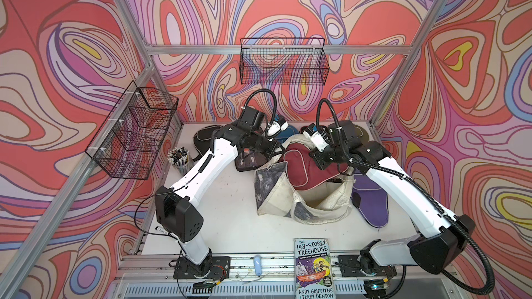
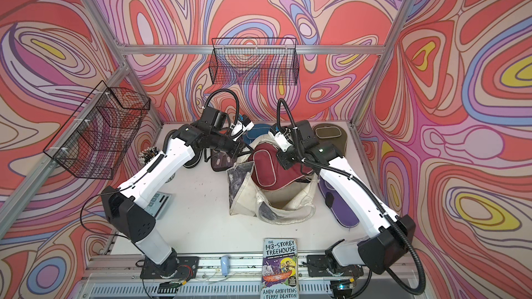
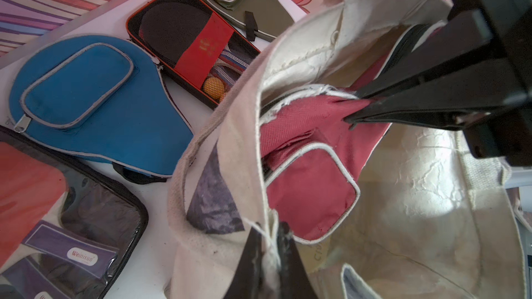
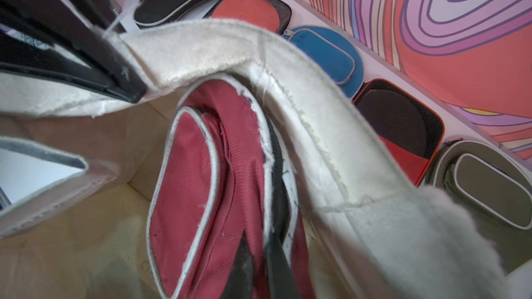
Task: Remove the ping pong set from the canvas bag
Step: Pick up the ping pong set from the canvas bag.
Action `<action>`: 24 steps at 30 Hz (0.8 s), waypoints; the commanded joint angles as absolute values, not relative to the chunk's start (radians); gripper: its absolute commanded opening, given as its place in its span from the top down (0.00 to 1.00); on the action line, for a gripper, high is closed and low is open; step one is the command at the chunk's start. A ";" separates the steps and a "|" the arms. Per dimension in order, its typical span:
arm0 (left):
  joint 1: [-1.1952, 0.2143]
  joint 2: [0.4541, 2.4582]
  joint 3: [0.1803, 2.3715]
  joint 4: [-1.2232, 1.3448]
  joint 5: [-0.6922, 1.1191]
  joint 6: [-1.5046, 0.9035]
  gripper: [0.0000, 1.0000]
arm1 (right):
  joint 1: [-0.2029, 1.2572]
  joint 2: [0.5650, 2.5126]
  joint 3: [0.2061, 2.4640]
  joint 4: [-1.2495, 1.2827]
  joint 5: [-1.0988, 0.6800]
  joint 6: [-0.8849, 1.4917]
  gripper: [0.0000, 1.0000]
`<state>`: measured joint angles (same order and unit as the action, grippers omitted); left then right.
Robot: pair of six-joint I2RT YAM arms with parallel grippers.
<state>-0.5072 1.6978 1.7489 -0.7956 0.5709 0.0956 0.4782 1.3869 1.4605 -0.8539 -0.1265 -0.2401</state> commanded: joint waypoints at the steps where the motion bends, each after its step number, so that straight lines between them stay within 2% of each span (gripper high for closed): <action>1: -0.478 1.687 1.798 -0.867 0.549 0.124 0.82 | 0.473 1.313 1.534 -0.773 -0.076 -0.259 1.00; 5: -0.455 1.689 1.843 -0.887 0.545 0.132 0.73 | 0.472 1.303 1.571 -0.767 -0.074 -0.261 1.00; 15: -0.425 1.651 1.833 -0.860 0.580 0.126 0.22 | 0.473 1.326 1.693 -0.725 -0.161 -0.259 1.00; 18: -0.404 1.609 1.786 -0.814 0.625 0.109 0.13 | 0.473 1.340 1.722 -0.713 -0.192 -0.253 1.00; 24: -0.326 1.483 1.649 -0.657 0.782 0.043 0.03 | 0.473 1.379 1.805 -0.687 -0.271 -0.248 1.00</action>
